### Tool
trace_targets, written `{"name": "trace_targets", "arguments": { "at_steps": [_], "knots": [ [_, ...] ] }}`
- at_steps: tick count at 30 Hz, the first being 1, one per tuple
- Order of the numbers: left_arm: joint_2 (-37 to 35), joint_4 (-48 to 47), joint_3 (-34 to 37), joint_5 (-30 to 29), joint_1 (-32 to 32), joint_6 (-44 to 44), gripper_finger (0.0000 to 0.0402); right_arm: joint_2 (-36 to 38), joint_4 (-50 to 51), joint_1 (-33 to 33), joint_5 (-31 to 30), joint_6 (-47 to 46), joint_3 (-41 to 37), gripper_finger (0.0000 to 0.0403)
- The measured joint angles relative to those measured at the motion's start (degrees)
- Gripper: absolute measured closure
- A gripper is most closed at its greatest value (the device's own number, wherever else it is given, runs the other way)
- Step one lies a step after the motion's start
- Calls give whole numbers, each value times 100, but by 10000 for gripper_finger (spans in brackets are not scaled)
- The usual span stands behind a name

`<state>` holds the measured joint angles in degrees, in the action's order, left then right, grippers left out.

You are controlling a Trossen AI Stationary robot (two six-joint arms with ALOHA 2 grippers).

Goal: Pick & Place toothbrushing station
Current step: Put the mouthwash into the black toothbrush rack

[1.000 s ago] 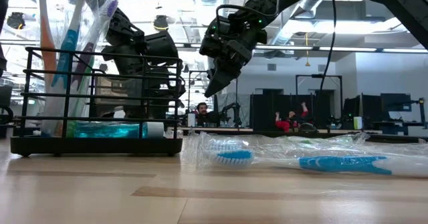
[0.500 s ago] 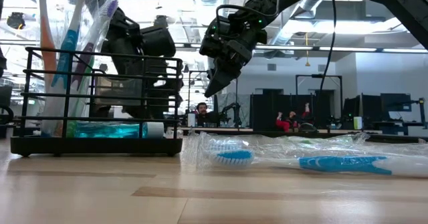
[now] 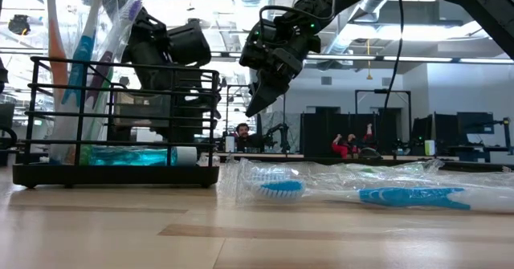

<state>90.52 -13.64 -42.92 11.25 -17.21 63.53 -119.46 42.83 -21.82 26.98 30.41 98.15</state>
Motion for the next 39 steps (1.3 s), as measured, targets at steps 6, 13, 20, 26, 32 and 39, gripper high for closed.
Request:
{"name": "trace_targets", "arguments": {
  "at_steps": [6,13,20,26,32,39],
  "knots": [
    [-226,8,-7,-270,10,-141,370,0,0,0,-1,2,0,310],
    [-459,2,-9,-297,10,-454,336,0,0,0,-1,3,0,310],
    [-415,-27,-11,-537,10,-1054,290,0,0,0,0,2,0,310],
    [-415,41,-11,-541,10,-1392,273,0,0,0,0,0,0,310],
    [-419,95,16,-596,26,-2221,276,0,0,0,0,0,0,310],
    [-419,-294,35,-1130,31,-2002,288,0,0,0,0,2,0,310]
  ]
}}
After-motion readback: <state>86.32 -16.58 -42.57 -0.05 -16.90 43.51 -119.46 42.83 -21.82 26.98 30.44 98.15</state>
